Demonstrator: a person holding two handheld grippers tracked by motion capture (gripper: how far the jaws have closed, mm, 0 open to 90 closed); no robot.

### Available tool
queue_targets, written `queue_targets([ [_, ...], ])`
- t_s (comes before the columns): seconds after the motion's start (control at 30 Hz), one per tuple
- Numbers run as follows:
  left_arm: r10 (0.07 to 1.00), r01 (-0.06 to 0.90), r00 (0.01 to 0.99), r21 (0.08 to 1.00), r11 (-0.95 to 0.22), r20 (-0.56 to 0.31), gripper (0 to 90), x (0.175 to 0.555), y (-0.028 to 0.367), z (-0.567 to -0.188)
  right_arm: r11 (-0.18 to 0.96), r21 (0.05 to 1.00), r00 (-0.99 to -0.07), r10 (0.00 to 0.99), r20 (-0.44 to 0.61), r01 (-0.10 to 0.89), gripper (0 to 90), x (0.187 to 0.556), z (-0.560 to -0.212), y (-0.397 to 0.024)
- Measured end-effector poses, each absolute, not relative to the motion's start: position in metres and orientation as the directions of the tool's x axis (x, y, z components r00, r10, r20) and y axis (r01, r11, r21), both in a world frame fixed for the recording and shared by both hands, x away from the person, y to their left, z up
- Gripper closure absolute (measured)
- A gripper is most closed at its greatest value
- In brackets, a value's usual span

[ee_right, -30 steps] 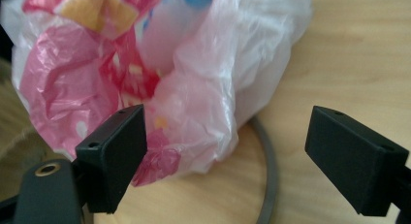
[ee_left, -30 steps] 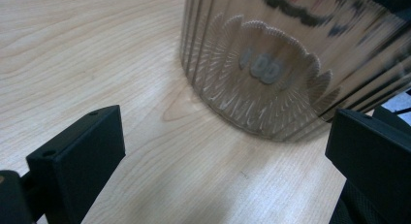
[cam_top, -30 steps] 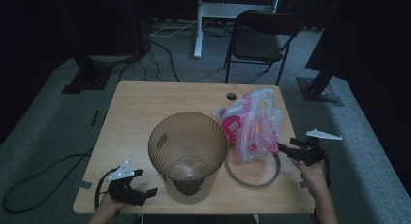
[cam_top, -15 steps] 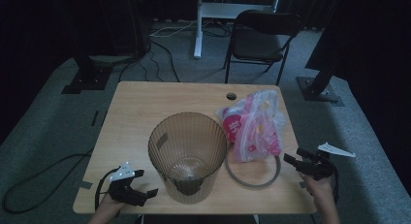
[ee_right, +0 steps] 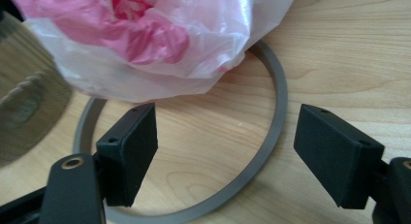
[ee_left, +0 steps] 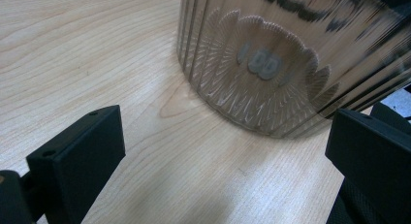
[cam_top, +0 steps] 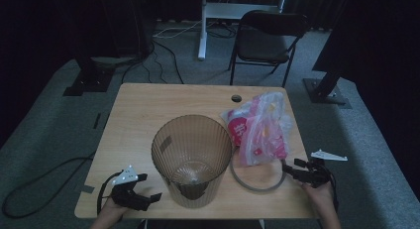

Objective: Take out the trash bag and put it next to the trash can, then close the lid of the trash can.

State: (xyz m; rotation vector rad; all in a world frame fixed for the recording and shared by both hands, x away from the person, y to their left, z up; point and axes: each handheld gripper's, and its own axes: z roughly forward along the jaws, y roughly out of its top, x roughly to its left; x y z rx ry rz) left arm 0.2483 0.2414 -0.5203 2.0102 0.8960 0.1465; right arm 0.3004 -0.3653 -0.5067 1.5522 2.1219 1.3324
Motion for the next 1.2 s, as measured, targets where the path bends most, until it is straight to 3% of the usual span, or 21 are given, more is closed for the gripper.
queue_targets([
  [0.53, 0.641, 0.537, 0.731, 0.777, -0.329, -0.233, 0.6, 0.249, 0.242, -0.520, 0.000, 0.736, -0.340, 0.887, 0.312, 0.677, 27.0, 0.311, -0.518, -0.369],
  [0.9, 0.644, 0.539, 0.729, 0.774, -0.332, -0.232, 0.7, 0.249, 0.241, -0.521, 0.120, 0.691, -0.318, 0.933, 0.166, 0.713, 30.6, 0.325, -0.529, -0.347],
  [1.1, 0.644, 0.540, 0.730, 0.772, -0.334, -0.232, 0.6, 0.249, 0.242, -0.521, 0.172, 0.659, -0.309, 0.946, 0.096, 0.732, 38.9, 0.329, -0.535, -0.335],
  [1.2, 0.644, 0.540, 0.729, 0.772, -0.335, -0.231, 0.6, 0.249, 0.241, -0.521, 0.199, 0.647, -0.293, 0.955, 0.039, 0.736, 49.8, 0.329, -0.534, -0.331],
])
